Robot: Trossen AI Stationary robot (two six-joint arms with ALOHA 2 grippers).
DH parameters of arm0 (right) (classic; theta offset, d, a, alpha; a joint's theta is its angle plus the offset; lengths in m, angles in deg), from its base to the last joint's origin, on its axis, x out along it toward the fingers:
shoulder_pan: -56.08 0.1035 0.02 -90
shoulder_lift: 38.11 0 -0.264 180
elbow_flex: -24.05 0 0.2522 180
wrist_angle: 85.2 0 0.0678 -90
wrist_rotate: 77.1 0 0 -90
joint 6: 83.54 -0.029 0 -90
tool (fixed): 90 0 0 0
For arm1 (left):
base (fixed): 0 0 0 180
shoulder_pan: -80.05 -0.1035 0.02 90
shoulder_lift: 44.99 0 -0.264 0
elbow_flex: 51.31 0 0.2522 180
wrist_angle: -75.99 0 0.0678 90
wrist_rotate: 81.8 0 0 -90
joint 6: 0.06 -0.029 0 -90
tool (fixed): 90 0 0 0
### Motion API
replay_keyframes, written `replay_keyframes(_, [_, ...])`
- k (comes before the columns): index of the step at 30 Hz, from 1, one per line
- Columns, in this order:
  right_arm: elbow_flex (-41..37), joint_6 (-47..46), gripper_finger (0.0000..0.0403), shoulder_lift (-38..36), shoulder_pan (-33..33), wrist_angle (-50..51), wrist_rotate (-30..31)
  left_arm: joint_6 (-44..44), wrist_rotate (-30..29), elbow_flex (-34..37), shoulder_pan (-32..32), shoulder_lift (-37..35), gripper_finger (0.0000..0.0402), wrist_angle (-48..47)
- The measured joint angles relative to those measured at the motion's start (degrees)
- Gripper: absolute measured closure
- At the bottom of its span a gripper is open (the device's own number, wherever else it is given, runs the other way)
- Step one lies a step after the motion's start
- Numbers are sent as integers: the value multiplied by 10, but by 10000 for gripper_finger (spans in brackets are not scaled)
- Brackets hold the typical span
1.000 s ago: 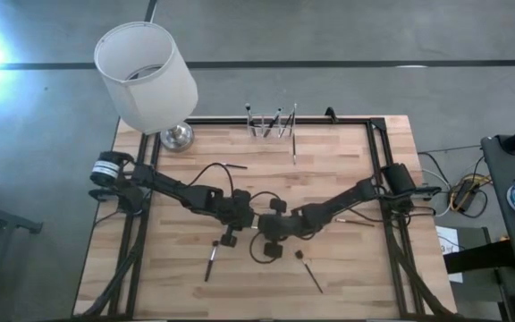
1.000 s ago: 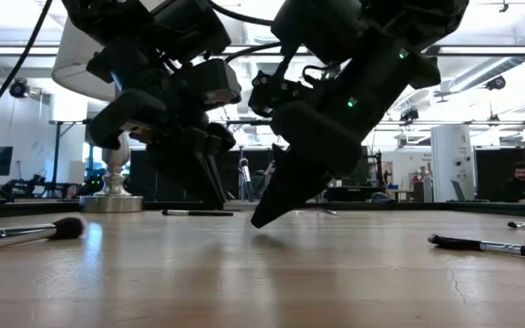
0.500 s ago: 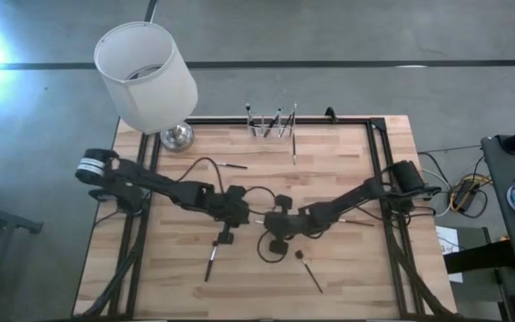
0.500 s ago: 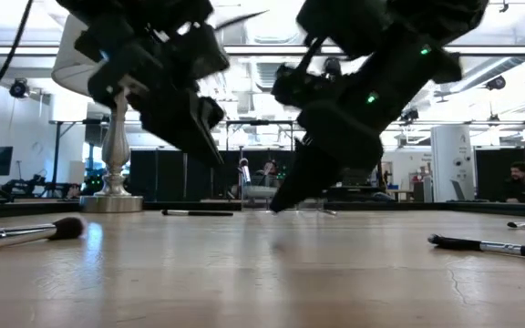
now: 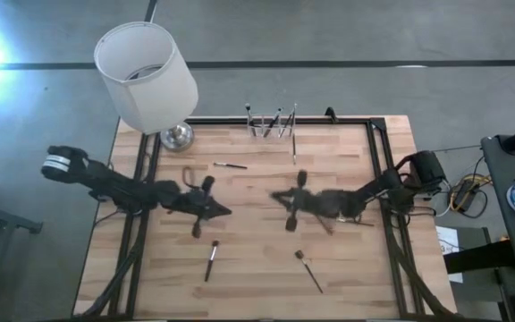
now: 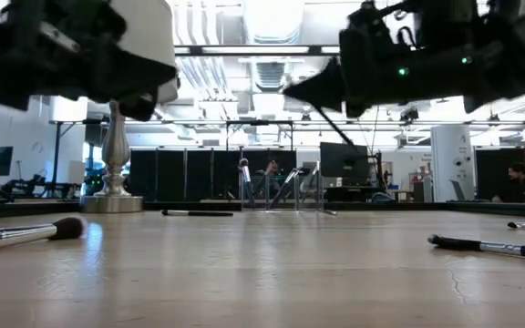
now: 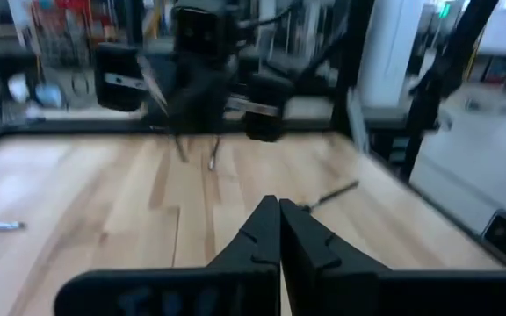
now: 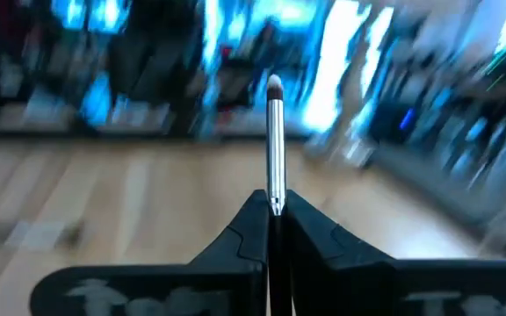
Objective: Put items in baskets/containers
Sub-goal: Put the eyeshadow brush into the transparent organizer
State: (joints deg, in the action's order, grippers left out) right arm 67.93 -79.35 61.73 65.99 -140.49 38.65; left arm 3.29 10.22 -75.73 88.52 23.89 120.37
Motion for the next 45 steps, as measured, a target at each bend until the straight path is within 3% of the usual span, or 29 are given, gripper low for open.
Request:
replay_keyframes(5, [-32,61,389,17,-94,-207,-12,-10,0,49,-1,-2,401,92])
replay_keyframes(11, [25,4,389,18,-245,-197,-163,-18,-1,50,-1,-2,401,84])
replay_keyframes(20, [73,-51,390,42,-402,-170,-242,-35,-2,49,-1,7,401,87])
replay_keyframes(31, [202,-100,390,201,-467,-167,-257,-32,-2,49,-1,6,401,87])
replay_keyframes(41, [249,-161,390,193,-496,-48,-273,-37,-2,50,-1,6,401,87])
replay_keyframes(45, [276,-169,390,178,-496,58,-273,-30,-2,50,-1,6,401,87])
